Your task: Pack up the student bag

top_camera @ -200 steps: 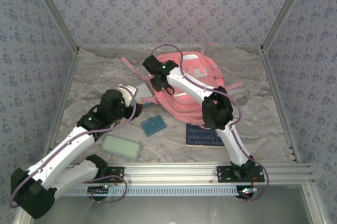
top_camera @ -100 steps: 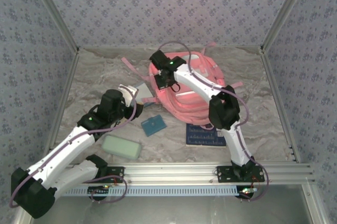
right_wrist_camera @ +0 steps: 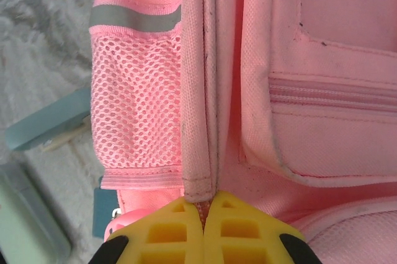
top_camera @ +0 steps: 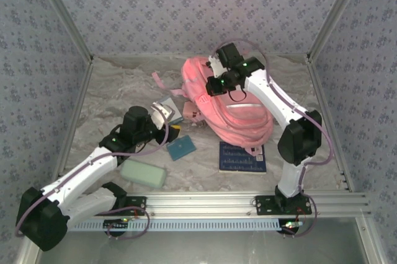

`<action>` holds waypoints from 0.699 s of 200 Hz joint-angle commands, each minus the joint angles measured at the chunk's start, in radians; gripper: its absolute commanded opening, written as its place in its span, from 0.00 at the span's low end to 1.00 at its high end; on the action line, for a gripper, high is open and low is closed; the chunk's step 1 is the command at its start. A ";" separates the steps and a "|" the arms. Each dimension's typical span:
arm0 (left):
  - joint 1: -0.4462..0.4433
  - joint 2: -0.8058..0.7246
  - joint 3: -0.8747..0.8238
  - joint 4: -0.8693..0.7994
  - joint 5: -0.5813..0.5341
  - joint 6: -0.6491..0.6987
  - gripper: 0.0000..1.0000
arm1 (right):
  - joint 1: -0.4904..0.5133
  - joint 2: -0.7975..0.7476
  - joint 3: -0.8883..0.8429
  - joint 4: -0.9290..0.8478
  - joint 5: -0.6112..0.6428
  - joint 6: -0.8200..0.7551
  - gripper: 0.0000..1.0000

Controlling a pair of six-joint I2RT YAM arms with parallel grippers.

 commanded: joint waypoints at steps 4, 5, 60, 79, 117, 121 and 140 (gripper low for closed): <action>-0.023 0.017 -0.019 0.170 0.113 0.173 0.54 | -0.015 -0.090 -0.084 0.140 -0.147 -0.037 0.00; -0.023 0.019 -0.019 0.173 0.113 0.178 0.54 | -0.015 -0.093 -0.087 0.145 -0.150 -0.037 0.00; -0.081 0.167 -0.011 0.239 0.173 0.350 0.59 | -0.051 -0.220 -0.279 0.344 -0.193 0.005 0.00; -0.096 0.196 -0.018 0.284 0.154 0.353 0.58 | -0.056 -0.255 -0.339 0.404 -0.194 0.019 0.00; -0.111 0.256 -0.015 0.337 0.134 0.364 0.56 | -0.067 -0.293 -0.430 0.515 -0.217 0.066 0.00; -0.110 0.263 -0.013 0.343 0.130 0.362 0.55 | -0.069 -0.293 -0.431 0.516 -0.218 0.068 0.00; -0.110 0.292 -0.011 0.373 0.110 0.346 0.55 | -0.068 -0.291 -0.440 0.530 -0.225 0.077 0.00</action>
